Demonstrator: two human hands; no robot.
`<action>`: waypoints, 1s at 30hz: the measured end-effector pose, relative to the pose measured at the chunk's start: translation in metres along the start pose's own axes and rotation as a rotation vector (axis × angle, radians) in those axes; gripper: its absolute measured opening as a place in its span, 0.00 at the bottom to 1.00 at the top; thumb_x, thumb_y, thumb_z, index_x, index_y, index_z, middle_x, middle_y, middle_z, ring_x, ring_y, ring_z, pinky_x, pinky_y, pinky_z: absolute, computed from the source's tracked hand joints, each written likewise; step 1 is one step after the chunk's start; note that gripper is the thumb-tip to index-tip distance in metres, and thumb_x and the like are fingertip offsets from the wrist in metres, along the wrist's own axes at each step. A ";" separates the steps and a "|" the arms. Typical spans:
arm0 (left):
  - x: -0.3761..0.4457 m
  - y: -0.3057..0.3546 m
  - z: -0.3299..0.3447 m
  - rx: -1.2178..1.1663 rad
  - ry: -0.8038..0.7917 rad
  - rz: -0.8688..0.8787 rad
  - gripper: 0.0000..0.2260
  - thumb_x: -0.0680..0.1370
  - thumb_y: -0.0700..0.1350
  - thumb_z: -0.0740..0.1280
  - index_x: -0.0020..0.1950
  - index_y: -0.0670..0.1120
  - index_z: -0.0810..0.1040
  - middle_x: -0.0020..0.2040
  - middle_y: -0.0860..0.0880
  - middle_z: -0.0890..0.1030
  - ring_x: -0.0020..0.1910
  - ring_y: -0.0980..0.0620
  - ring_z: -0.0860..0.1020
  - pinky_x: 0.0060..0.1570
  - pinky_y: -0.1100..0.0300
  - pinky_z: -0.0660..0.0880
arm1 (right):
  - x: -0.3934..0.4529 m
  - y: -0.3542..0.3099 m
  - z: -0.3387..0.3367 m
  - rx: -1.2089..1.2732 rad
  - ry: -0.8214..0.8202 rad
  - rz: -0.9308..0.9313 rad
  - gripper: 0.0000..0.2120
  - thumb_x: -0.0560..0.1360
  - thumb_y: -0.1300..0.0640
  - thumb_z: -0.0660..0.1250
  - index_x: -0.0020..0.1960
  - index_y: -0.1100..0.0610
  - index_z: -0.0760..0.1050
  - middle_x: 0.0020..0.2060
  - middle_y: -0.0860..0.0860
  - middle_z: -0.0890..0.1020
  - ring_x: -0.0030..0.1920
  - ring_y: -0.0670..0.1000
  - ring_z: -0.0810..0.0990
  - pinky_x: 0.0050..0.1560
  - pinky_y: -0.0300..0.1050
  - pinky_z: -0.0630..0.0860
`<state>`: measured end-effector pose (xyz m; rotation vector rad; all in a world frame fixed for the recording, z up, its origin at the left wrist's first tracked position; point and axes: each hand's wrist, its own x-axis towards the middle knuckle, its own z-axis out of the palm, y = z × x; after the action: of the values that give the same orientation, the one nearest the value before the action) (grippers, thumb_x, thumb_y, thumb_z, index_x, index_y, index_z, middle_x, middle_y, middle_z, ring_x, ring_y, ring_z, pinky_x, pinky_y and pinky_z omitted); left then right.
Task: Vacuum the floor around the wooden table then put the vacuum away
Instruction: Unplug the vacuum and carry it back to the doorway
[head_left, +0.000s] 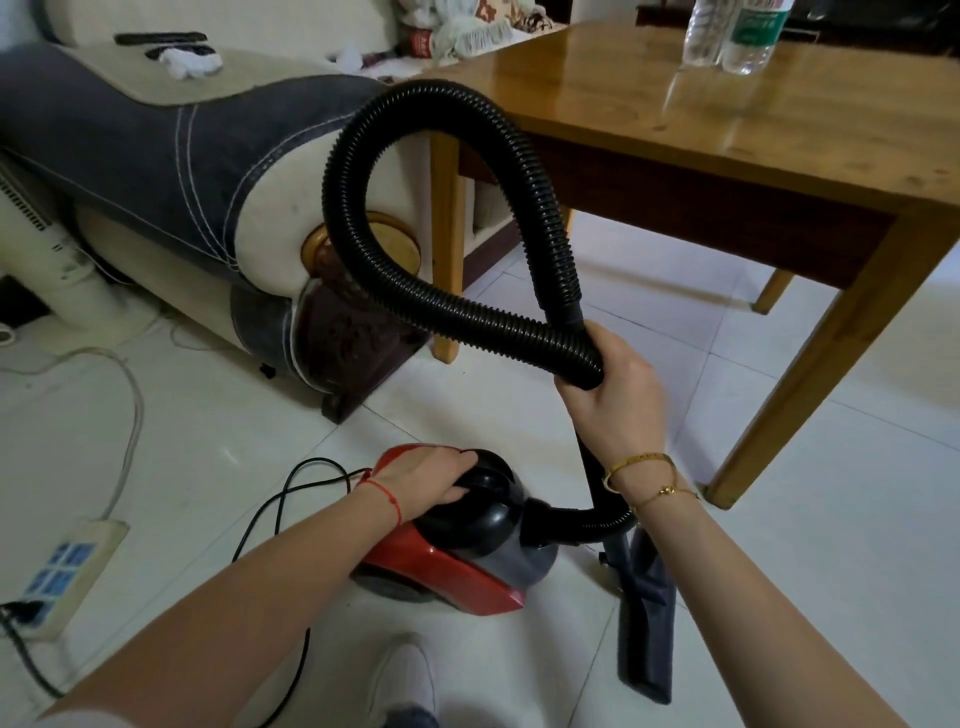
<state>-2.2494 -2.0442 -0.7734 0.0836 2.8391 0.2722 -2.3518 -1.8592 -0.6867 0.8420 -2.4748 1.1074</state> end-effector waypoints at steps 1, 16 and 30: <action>0.000 -0.003 -0.001 -0.034 0.014 -0.031 0.08 0.79 0.44 0.62 0.57 0.44 0.71 0.51 0.44 0.78 0.49 0.46 0.78 0.52 0.52 0.74 | 0.007 -0.001 0.003 0.009 0.009 -0.005 0.20 0.69 0.58 0.69 0.61 0.52 0.74 0.46 0.52 0.82 0.45 0.57 0.79 0.37 0.42 0.69; 0.021 -0.102 -0.048 -0.064 0.053 -0.311 0.15 0.82 0.48 0.58 0.65 0.41 0.68 0.58 0.41 0.77 0.56 0.43 0.76 0.57 0.50 0.72 | 0.148 -0.044 0.094 0.173 -0.062 -0.075 0.19 0.72 0.55 0.69 0.62 0.53 0.75 0.46 0.50 0.82 0.47 0.51 0.80 0.46 0.45 0.78; 0.066 -0.159 -0.064 -0.057 0.037 -0.460 0.17 0.82 0.50 0.58 0.66 0.41 0.66 0.57 0.40 0.76 0.54 0.41 0.77 0.51 0.48 0.75 | 0.238 -0.042 0.178 0.223 -0.016 0.034 0.17 0.69 0.54 0.68 0.58 0.54 0.76 0.47 0.52 0.82 0.48 0.53 0.81 0.47 0.52 0.81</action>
<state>-2.3362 -2.2058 -0.7626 -0.5819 2.7812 0.2524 -2.5184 -2.1084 -0.6641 0.8753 -2.4176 1.4132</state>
